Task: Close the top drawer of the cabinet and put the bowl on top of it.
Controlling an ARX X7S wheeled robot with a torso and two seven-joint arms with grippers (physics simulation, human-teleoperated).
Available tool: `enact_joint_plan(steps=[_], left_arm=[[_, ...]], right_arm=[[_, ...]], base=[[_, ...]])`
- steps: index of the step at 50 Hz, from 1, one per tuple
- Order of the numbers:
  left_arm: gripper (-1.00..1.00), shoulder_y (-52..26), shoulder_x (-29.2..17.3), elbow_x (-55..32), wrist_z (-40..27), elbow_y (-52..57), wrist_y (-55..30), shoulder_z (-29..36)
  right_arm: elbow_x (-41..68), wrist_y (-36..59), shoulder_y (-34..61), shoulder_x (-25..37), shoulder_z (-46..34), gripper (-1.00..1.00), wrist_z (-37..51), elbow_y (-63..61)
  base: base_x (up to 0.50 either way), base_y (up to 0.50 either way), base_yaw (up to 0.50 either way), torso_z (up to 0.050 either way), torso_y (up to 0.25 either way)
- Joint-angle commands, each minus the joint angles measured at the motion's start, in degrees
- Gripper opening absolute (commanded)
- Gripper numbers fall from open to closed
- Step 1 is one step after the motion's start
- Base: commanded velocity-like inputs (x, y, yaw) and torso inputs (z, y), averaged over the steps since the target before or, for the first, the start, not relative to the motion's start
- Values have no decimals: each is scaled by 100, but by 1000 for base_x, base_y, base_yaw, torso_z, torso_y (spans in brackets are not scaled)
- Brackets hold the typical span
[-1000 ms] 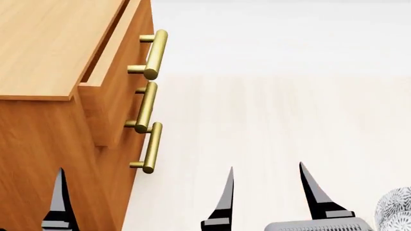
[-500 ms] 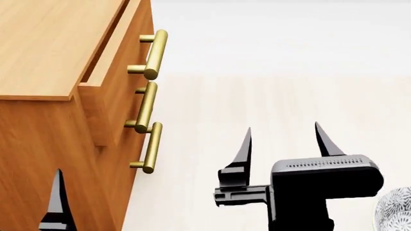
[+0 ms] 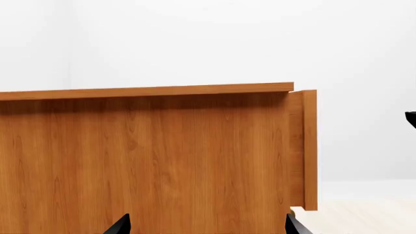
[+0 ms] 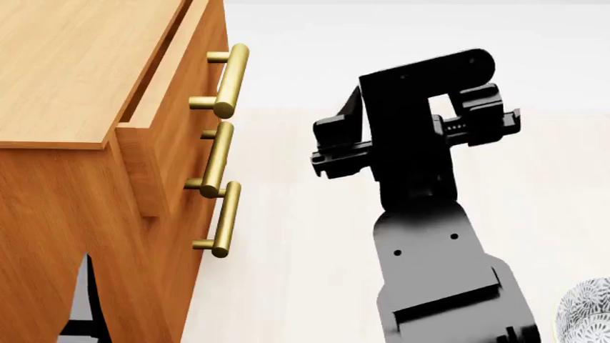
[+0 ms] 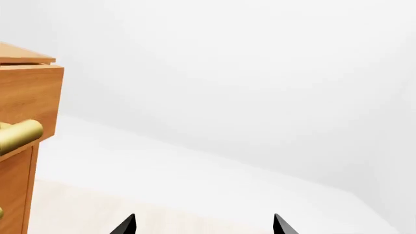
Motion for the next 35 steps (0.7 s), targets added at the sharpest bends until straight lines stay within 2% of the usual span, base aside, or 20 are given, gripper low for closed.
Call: enact_joint_plan(steps=[1,18,35], left_arm=[[100,8,-39,-2,-32,-74,57,29],[100,-34,-79,-9,-68,-204,121,72],[100,87,-166,-45,-103,-118,216,62]], right_arm=[[-111,-312,860,-435,-418,100,-81,1482],[4,-593,999,-1002,-956,100,21,1862],[952,-941,1068,-1060,-2317,100,648,2136]], base=[[0,0,0,0,0],[0,0,0,0,0],[0,0,0,0,0]])
